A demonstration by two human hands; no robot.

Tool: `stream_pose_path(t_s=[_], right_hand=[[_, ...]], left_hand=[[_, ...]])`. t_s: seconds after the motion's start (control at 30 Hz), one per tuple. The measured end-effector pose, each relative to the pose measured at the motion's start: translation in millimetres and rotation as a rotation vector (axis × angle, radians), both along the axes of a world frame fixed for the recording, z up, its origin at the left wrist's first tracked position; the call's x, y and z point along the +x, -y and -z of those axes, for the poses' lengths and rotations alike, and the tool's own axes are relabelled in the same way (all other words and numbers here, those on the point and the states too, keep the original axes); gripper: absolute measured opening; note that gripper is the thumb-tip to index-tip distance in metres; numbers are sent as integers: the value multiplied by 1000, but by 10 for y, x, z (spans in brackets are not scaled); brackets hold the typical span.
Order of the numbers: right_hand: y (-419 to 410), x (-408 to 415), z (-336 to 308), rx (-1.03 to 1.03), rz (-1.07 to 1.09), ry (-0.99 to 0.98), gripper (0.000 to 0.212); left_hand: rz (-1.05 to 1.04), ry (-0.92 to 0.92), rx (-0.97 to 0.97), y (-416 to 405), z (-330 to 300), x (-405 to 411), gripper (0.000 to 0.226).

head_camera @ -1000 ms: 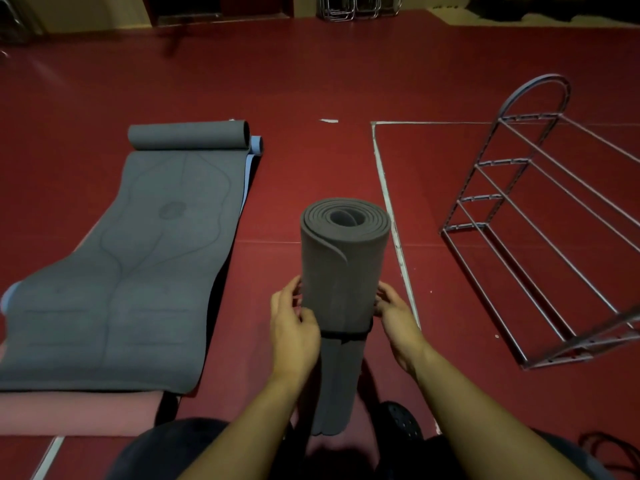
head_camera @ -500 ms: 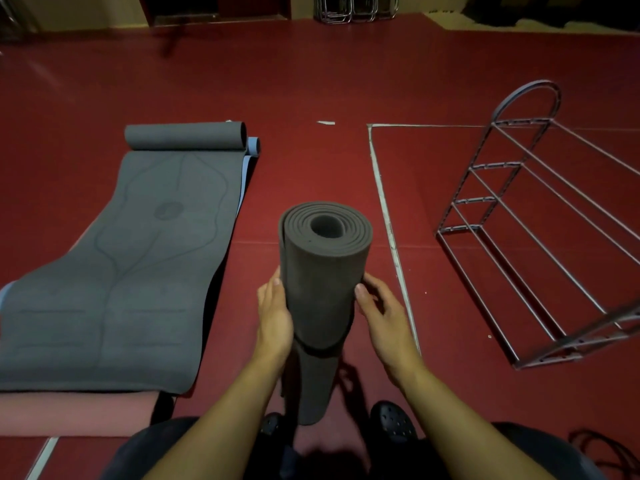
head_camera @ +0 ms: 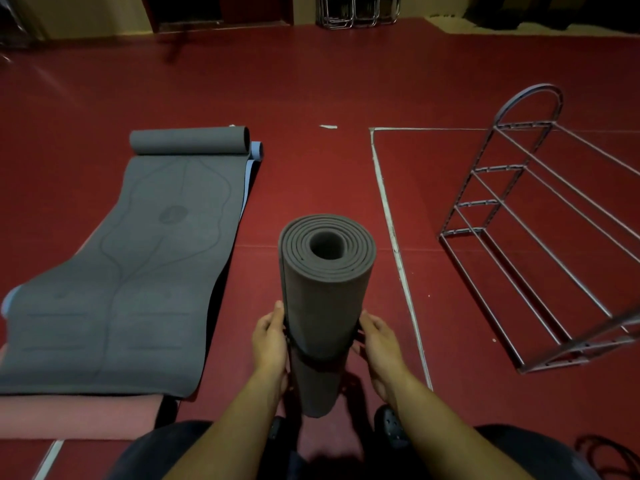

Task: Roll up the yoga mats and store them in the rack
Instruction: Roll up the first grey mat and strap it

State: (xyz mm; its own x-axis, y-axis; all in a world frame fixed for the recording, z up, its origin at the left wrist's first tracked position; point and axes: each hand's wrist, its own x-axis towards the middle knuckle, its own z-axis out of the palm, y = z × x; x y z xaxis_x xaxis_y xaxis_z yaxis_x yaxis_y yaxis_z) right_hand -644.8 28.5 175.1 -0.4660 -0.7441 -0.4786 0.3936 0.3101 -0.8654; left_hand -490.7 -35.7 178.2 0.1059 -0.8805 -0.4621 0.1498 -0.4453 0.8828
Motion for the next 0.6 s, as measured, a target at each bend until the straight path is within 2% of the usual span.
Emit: stream_pose_path(t_s=[0.17,0.23,0.33,0.47,0.6], right_hand=[[77,0,21,14,76,36,20],[113,-14,65,51,77,-19,20],[176,-59,181,125,67,-134,28],[165,-109,294,257,45,-114,28],[126,-116,316,259,-6,-82,22]], left_hand=[[33,70,-20,24,57,59,31],[40,141,-39,46,112,65,30],[44,199,-30,81,181,78,35],[49,270,41,92,341,93,42],[55,312,93,151,531,110,26]])
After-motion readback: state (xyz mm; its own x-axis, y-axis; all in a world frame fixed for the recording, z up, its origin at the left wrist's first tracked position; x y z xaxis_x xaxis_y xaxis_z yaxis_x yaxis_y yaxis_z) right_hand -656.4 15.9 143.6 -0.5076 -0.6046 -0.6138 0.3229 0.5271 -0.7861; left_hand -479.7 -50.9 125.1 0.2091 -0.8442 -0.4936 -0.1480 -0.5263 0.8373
